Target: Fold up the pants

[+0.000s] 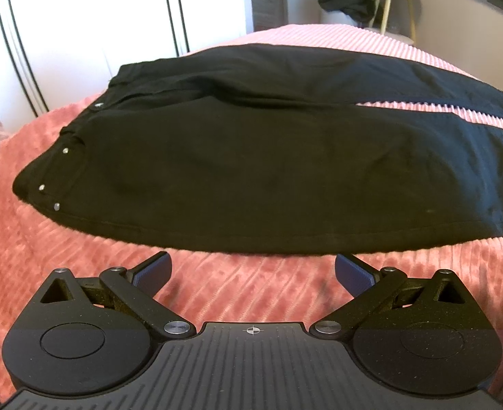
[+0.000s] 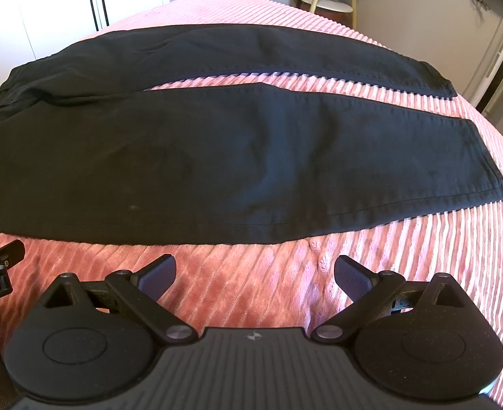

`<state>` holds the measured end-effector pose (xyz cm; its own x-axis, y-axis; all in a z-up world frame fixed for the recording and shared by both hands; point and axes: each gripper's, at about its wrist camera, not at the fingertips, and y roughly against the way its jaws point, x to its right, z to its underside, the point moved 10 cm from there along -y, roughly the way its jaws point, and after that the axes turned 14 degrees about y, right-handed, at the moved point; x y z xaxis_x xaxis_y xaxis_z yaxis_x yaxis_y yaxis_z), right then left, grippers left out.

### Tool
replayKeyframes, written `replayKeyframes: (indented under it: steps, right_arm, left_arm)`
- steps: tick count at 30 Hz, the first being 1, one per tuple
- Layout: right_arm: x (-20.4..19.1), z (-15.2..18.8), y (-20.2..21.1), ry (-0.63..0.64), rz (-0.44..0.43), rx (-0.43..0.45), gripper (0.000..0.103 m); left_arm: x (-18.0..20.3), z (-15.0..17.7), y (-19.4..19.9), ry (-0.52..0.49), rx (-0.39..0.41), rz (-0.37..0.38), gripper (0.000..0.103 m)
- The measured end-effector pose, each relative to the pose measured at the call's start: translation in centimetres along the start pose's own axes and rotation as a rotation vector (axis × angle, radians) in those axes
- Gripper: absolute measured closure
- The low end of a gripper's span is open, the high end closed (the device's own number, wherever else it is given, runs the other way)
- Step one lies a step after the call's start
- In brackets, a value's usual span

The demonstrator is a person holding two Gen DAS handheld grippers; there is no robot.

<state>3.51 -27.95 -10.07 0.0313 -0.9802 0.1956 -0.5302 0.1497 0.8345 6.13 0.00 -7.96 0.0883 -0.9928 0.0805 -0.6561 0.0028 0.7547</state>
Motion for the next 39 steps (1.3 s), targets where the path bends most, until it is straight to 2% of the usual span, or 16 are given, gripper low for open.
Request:
replayKeyframes:
  steps: [39]
  right_arm:
    - [0.05,0.07,0.1,-0.006,-0.007,0.006,0.004]
  left_arm:
    - [0.15,-0.18,0.02,0.02,-0.019,0.024,0.0]
